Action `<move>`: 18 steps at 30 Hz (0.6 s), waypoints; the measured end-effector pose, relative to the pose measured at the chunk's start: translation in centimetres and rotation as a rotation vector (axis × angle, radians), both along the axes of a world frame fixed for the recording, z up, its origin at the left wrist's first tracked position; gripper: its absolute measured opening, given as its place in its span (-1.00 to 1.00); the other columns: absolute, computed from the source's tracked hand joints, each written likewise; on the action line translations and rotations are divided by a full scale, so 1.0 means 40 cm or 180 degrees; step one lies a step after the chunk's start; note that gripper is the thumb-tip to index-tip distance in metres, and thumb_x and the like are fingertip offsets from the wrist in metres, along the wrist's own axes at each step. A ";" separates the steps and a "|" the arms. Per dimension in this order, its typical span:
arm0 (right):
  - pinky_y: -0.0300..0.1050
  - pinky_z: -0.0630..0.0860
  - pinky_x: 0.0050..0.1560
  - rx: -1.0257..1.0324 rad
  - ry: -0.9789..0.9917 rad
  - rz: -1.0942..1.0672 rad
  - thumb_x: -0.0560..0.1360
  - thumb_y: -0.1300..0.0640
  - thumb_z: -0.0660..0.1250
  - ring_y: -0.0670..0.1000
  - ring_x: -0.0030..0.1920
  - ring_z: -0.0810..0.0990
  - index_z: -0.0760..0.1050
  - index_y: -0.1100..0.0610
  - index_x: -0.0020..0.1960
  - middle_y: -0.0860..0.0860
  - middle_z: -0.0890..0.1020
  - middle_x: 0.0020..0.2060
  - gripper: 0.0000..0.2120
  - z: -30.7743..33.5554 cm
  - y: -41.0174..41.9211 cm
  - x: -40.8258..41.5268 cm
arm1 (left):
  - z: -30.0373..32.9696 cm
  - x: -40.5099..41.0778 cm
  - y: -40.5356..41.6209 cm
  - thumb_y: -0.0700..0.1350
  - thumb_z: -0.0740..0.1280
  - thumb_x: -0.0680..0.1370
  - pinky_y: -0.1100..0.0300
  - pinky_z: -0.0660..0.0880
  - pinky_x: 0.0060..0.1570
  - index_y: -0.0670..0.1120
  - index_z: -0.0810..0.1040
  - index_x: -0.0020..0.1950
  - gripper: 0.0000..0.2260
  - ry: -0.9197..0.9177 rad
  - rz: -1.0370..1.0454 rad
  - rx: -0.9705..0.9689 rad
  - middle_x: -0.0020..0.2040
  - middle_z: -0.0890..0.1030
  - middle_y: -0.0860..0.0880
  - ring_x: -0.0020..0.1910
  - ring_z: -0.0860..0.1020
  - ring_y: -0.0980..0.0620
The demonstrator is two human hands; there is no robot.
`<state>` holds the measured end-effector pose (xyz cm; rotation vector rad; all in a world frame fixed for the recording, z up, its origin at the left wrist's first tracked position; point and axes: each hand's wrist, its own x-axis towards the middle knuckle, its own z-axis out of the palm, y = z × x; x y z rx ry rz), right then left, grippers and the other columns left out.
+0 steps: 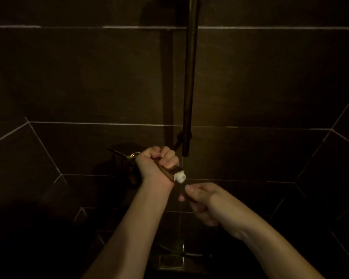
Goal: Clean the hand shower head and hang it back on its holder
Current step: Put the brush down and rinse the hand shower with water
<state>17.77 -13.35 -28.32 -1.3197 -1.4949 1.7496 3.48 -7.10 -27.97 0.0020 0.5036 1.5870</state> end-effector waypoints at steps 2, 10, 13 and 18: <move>-0.19 0.35 -0.37 0.0655 -0.0694 -0.0263 0.61 -0.11 0.19 -0.14 -0.41 0.45 0.56 0.00 0.02 -0.09 0.53 -0.34 -0.75 -0.011 -0.008 -0.005 | 0.000 -0.006 0.008 -0.29 0.12 0.31 0.31 0.16 -0.68 -0.06 0.25 -0.38 -0.85 -0.0016 0.0069 -0.0009 -0.43 0.26 0.01 -0.62 0.20 0.09; -0.25 0.52 -0.31 0.2822 -0.2256 -0.0450 0.61 -0.12 0.17 -0.17 -0.31 0.53 0.37 -0.11 0.17 -0.19 0.52 -0.26 -0.82 -0.034 -0.019 -0.028 | 0.005 0.029 -0.006 -0.31 0.15 0.29 0.26 0.16 -0.62 -0.04 0.26 -0.34 -0.83 0.0499 0.0200 0.0317 -0.41 0.28 0.02 -0.57 0.20 0.09; -0.28 0.50 -0.29 0.2988 -0.2317 -0.0494 0.61 -0.11 0.16 -0.17 -0.30 0.52 0.36 -0.11 0.18 -0.20 0.50 -0.24 -0.82 -0.031 -0.016 -0.029 | 0.009 0.034 -0.007 -0.31 0.15 0.30 0.27 0.18 -0.62 -0.05 0.26 -0.33 -0.83 0.0440 0.0211 0.0423 -0.40 0.28 0.01 -0.57 0.20 0.09; -0.18 0.32 -0.42 0.1663 -0.1115 -0.0399 0.63 -0.05 0.19 -0.15 -0.43 0.44 0.50 0.01 0.05 -0.13 0.50 -0.36 -0.82 -0.015 0.000 -0.027 | -0.003 0.028 -0.005 -0.30 0.15 0.34 0.28 0.17 -0.65 -0.07 0.29 -0.33 -0.86 0.0361 -0.0017 0.0741 -0.39 0.27 0.00 -0.60 0.20 0.10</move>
